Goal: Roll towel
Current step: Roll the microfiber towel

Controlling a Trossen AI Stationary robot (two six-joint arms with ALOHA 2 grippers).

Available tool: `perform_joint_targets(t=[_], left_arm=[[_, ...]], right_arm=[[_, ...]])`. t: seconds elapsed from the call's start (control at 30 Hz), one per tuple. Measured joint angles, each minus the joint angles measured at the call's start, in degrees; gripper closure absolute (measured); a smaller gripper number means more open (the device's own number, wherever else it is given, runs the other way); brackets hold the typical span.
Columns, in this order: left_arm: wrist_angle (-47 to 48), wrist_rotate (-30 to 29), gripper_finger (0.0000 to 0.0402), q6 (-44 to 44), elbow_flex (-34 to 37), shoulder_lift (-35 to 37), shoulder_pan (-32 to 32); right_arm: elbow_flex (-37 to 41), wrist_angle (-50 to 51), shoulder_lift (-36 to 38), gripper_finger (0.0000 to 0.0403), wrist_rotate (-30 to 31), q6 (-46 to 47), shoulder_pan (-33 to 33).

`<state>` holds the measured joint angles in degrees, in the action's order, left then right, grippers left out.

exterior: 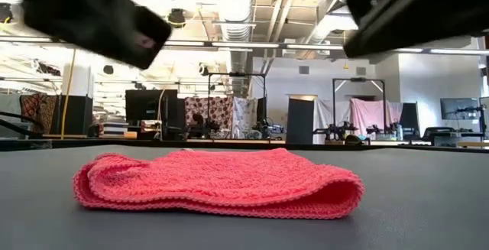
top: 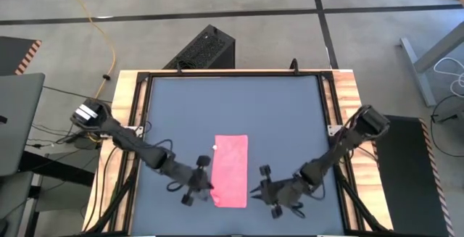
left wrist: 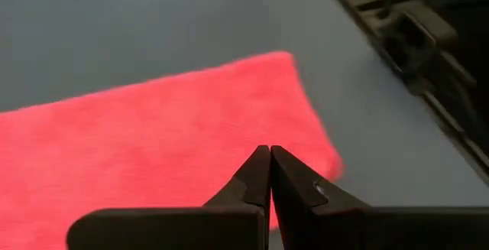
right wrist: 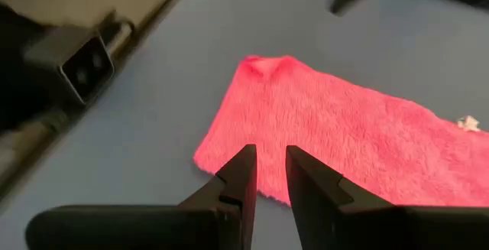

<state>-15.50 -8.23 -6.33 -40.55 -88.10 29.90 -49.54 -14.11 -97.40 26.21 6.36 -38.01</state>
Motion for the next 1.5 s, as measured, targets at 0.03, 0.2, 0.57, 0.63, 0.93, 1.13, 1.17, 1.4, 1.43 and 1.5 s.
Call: perform_joint_targets(t=[0.03, 0.2, 0.57, 0.63, 0.93, 1.13, 1.17, 1.4, 1.43, 1.5], left_arm=[[-2.33, -0.04, 0.0402, 0.92, 1.16, -0.62, 1.37], [-6.12, -1.38, 0.0394, 6.87, 2.08, -4.39, 7.37], [-4.42, -7.49, 0.0285, 11.77, -4.01, -11.89, 10.01], [-2.0, -9.02, 0.0263, 12.85, -5.66, -13.07, 10.0], [1.51, -14.1, 0.0208, 15.58, -8.7, -15.47, 9.85], [3.12, -13.13, 0.0207, 14.59, -8.68, -16.48, 9.78], [3.12, -13.42, 0.0207, 14.54, -8.68, -16.55, 9.78], [2.06, -12.65, 0.0207, 14.39, -8.68, -17.06, 9.49], [1.96, -12.77, 0.0207, 14.36, -8.68, -17.08, 9.45], [1.55, -12.78, 0.0207, 14.23, -8.68, -17.09, 9.32]], right_arm=[[0.01, -0.74, -1.05, 0.0305, 1.21, -1.36, -0.75], [-0.84, -3.78, -7.45, 0.0305, 2.4, -11.53, -3.04], [-17.73, 11.25, -20.14, 0.0252, 5.61, -12.43, -5.28], [-22.3, 18.9, -21.13, 0.0231, 5.73, -12.42, -5.37], [-29.15, 33.42, -21.98, 0.0187, 7.9, -14.33, -5.42], [-28.57, 33.15, -22.02, 0.0199, 9.72, -20.41, -4.66], [-28.57, 32.78, -22.02, 0.0201, 9.73, -21.2, -4.47], [-28.57, 32.3, -22.02, 0.0222, 7.55, -22.09, -3.2], [-28.57, 32.26, -22.02, 0.0225, 6.88, -22.09, -3.07], [-28.57, 32.27, -22.02, 0.0231, 5.57, -22.07, -2.72]])
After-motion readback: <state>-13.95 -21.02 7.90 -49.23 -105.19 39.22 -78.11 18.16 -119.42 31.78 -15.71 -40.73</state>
